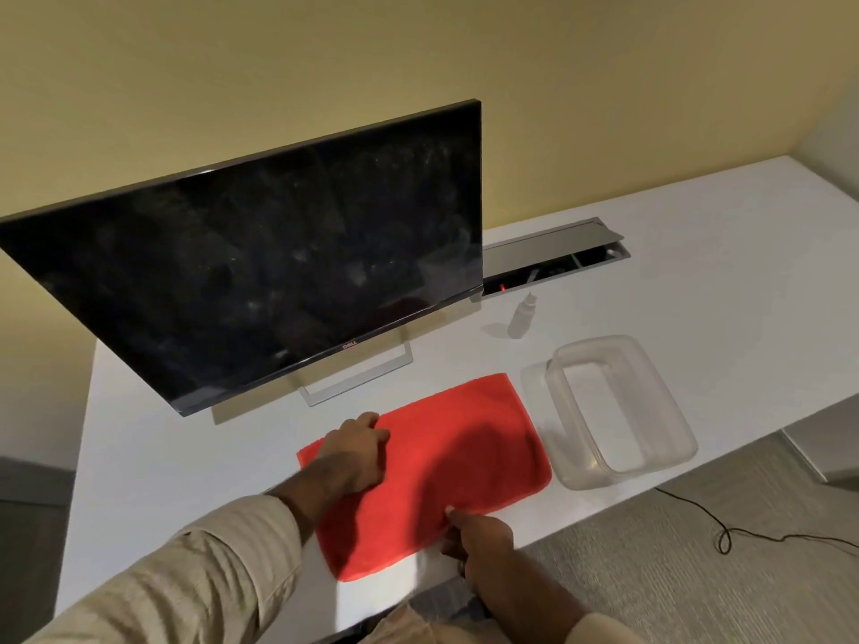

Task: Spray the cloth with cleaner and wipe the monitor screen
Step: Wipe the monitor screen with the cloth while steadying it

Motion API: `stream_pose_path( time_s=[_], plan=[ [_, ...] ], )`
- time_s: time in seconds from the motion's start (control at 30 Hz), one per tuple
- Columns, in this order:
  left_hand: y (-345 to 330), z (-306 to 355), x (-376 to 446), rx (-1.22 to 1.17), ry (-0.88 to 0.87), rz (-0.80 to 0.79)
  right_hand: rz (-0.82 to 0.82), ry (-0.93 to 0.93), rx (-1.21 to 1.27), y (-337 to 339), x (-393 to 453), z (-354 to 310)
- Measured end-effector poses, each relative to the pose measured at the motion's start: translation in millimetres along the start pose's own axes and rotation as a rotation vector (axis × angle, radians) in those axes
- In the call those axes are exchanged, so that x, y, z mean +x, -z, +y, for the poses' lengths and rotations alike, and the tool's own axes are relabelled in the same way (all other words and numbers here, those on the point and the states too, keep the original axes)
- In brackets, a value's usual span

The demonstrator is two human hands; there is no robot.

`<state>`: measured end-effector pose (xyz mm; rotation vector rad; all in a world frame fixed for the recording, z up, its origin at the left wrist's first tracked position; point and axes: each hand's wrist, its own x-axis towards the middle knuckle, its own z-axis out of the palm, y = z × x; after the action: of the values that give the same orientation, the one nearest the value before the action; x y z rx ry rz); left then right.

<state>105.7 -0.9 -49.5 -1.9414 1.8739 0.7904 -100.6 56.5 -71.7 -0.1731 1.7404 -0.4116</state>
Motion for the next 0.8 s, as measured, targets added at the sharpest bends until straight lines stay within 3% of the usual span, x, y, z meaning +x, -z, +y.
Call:
stream_pose_path(
  time_s=[0.3, 0.47, 0.67, 0.8],
  plan=[
    [15.6, 22.4, 16.7, 0.078, 0.086, 0.06, -0.014, -0.019, 0.105, -4.9, -0.8, -1.5],
    [9.5, 26.6, 29.1, -0.092, 0.093, 0.129, 0.055, 0.053, 0.024, 4.7, -7.1, 0.6],
    [7.0, 33.4, 37.9, -0.108, 0.151, 0.063, 0.012, 0.05, 0.03, 10.5, -14.1, -0.5],
    [15.8, 33.1, 40.4, -0.385, 0.127, -0.111, -0.001, 0.054, -0.016, 10.6, -14.3, -0.9]
  ],
)
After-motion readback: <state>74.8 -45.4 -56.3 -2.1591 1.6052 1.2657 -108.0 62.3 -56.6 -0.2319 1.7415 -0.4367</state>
